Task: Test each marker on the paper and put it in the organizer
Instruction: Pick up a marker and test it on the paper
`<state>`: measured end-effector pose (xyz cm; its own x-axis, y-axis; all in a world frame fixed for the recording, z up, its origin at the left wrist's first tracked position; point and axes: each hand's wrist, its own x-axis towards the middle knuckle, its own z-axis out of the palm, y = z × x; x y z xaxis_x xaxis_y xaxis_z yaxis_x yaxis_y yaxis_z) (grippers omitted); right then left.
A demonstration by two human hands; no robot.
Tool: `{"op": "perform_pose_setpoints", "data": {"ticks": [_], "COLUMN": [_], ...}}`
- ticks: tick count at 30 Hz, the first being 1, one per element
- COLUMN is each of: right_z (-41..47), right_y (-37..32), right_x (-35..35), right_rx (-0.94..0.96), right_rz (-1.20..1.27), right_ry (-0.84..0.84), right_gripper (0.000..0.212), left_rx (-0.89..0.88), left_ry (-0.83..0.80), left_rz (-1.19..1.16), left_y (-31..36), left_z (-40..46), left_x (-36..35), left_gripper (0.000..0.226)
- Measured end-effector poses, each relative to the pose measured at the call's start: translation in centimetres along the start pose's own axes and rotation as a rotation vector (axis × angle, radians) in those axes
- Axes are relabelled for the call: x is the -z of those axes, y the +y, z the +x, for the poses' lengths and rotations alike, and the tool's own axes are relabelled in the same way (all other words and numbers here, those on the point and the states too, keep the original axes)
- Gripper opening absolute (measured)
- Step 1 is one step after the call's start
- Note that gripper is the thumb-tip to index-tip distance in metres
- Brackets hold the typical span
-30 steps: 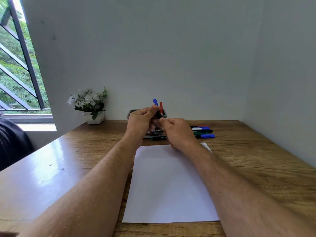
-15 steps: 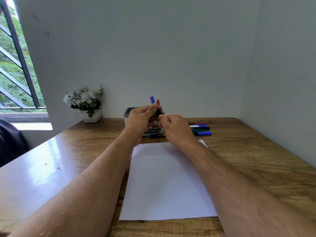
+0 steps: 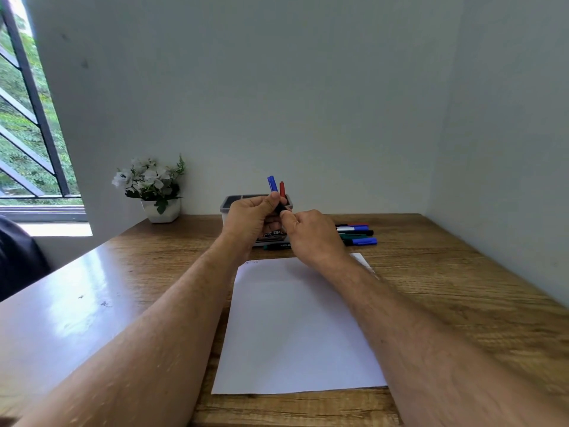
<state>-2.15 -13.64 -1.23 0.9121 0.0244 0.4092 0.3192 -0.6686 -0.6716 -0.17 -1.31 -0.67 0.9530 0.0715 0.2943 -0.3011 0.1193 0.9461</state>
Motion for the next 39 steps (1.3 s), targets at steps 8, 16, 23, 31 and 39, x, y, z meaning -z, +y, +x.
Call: {"op": "perform_pose_setpoints", "data": {"ticks": [8,16,23,31,39], "right_z": [-0.9,-1.0,-1.2,-1.3,-1.8], "right_y": [-0.3,0.0,-0.5,-0.1,0.1], "right_x": [0.0,0.3,0.7,0.3,-0.4], "right_rx": [-0.026,-0.260,-0.284,-0.274,-0.305], "right_rz": [0.061,0.498,0.838,0.872,0.738], "right_ry": [-0.036,-0.064,-0.083,-0.141,-0.217], "right_gripper": [0.054,0.037,0.044,0.034,0.023], "left_rx": [-0.012,0.014,0.138,0.274,0.334], "left_ry": [0.044,0.144,0.146,-0.043,0.030], "left_rz": [-0.127,0.068,0.445,0.906,0.997], "left_y": [0.9,0.8,1.2,0.6,-0.1], "left_z": [0.0,0.1,0.1,-1.0,-0.3], "left_x": [1.4,2.2,2.9,2.0,2.3], "left_gripper": [0.023,0.026,0.017,0.021,0.031]}}
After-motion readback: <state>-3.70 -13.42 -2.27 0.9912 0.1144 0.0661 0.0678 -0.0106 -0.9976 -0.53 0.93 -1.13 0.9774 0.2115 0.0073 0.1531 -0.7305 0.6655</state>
